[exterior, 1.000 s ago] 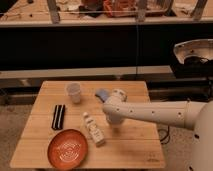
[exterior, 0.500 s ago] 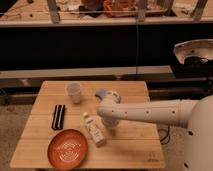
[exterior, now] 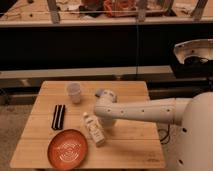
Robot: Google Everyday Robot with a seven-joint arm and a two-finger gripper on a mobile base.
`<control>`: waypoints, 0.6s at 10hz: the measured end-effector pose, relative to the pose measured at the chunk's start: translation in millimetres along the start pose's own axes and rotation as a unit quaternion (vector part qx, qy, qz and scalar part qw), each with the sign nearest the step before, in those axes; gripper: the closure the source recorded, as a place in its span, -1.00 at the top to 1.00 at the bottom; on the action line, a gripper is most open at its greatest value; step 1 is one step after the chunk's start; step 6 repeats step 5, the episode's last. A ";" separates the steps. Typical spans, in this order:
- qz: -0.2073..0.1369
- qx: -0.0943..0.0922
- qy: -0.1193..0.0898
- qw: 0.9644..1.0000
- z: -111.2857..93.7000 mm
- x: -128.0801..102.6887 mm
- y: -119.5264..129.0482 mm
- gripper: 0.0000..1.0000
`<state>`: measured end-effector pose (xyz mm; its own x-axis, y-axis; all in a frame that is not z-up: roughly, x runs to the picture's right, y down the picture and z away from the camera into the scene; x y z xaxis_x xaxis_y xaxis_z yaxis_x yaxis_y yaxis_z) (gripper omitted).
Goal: Drag the pepper across the table
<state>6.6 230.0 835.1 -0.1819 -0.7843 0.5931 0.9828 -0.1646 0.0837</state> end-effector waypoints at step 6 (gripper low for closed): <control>-0.012 0.002 -0.002 1.000 0.1 1.9 -11.0 -1.00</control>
